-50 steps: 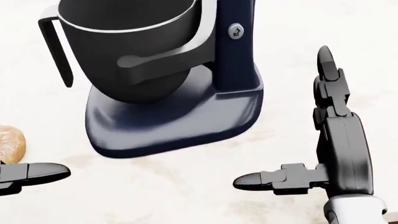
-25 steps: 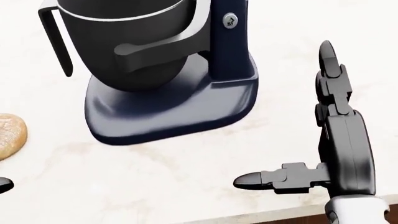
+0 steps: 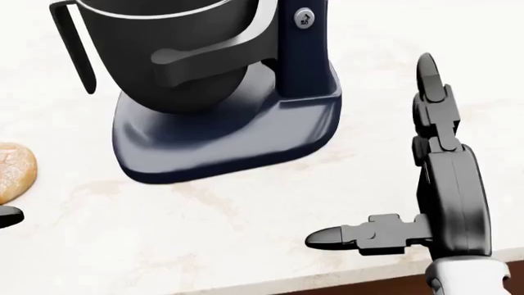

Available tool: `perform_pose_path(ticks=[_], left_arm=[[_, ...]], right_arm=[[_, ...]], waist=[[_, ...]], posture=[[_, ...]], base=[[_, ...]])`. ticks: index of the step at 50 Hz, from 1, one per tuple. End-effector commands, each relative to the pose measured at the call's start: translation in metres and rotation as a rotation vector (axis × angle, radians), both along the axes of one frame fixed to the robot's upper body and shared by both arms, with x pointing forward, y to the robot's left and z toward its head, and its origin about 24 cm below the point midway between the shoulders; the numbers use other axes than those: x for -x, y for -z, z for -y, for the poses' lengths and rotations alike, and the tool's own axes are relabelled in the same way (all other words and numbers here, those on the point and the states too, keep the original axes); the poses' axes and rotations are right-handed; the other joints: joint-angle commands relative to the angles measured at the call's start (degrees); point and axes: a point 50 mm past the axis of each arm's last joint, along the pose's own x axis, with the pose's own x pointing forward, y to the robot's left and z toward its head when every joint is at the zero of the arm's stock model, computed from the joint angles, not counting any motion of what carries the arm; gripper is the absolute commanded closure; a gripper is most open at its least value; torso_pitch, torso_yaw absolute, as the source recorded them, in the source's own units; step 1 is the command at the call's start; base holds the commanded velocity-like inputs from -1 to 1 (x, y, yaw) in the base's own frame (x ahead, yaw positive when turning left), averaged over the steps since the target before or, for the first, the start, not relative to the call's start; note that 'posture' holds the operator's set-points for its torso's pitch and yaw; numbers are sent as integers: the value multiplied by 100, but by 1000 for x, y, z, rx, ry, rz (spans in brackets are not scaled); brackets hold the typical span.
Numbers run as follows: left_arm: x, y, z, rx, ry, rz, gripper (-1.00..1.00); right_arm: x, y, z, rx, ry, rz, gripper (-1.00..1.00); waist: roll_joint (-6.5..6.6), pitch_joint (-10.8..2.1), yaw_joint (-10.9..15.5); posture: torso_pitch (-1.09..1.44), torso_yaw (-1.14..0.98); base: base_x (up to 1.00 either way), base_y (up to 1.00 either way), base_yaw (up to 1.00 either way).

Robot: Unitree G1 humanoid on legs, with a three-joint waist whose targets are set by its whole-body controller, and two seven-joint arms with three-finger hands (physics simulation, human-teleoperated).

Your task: Place the bread in the stand mixer bowl.

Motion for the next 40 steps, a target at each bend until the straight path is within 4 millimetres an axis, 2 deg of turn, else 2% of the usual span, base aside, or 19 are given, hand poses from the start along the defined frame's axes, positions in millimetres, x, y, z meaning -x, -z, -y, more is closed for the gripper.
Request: perform_pose_path(ticks=[1,13,23,40], left_arm=[[0,-17,3,-65,14,59,-100],[0,-8,-5,-155,-28,-52,-100],[-3,1,-20,-190,-91,-124,-100],[-38,31,-17,-134,14,-260,-100]], right_arm=[[4,-14,-2,7,-5,84,-100],[4,-14,-2,0,-8,85,-100],[3,-14,-2,-5,-9,89,-100],[3,-13,-3,-3,-12,90,-100]], waist=[[30,-101,-1],[38,-114,-10],[69,-114,-21],[154,-129,-5]], posture=[[0,0],[0,0],[0,0],[0,0]], base=[[0,0,0],[0,0,0],[0,0,0],[0,0,0]])
